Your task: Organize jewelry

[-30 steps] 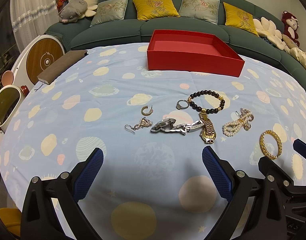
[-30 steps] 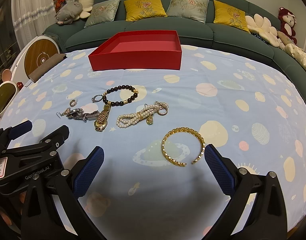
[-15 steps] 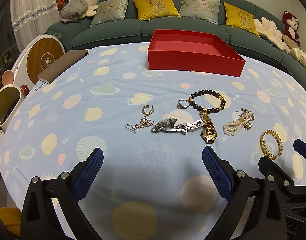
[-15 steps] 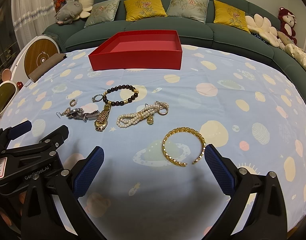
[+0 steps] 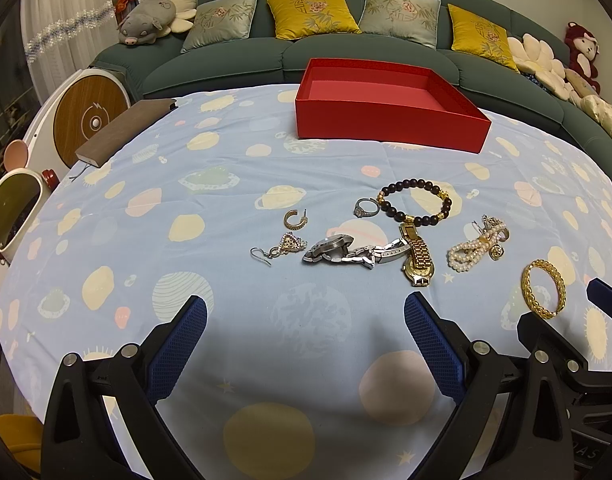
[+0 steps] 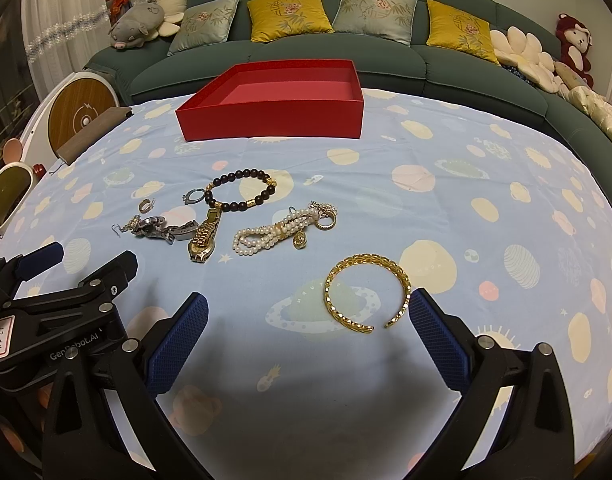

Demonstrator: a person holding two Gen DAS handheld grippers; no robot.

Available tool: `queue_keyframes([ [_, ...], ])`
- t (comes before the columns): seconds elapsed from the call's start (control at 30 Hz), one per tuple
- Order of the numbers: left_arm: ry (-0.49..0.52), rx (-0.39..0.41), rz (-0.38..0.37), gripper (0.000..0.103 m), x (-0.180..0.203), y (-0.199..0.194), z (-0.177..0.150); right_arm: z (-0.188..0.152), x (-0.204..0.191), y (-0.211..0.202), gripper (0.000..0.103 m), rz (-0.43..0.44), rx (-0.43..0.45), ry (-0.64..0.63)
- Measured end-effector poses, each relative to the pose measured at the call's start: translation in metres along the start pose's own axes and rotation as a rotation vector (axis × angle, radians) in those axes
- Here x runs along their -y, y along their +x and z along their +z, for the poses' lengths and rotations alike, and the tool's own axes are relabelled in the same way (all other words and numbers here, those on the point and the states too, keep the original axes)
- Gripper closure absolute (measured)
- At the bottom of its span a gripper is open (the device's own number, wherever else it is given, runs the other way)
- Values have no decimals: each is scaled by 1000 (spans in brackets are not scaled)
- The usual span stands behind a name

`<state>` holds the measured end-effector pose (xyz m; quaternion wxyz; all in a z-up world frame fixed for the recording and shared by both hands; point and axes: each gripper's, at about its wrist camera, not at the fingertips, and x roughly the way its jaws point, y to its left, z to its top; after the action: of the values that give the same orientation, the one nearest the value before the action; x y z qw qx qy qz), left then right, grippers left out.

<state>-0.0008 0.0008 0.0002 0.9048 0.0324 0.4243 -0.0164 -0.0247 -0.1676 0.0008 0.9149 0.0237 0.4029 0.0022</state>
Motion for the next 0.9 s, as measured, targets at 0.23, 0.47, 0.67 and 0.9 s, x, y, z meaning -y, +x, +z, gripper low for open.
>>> queue_keyframes([
  [0.23,0,-1,0,7,0,0,0,0,1,0,5,0,0,-1],
  [0.47,17,-11,-11,7,-3,3,-4,-1,3,0,5,-4,-1,1],
  [0.67,-49,-32,-27,7,-11,6,2,0,29,1,5,-28,1,65],
  [0.9,-94,-51,-53,7,-21,11,3,-2,44,16,5,-40,-41,96],
])
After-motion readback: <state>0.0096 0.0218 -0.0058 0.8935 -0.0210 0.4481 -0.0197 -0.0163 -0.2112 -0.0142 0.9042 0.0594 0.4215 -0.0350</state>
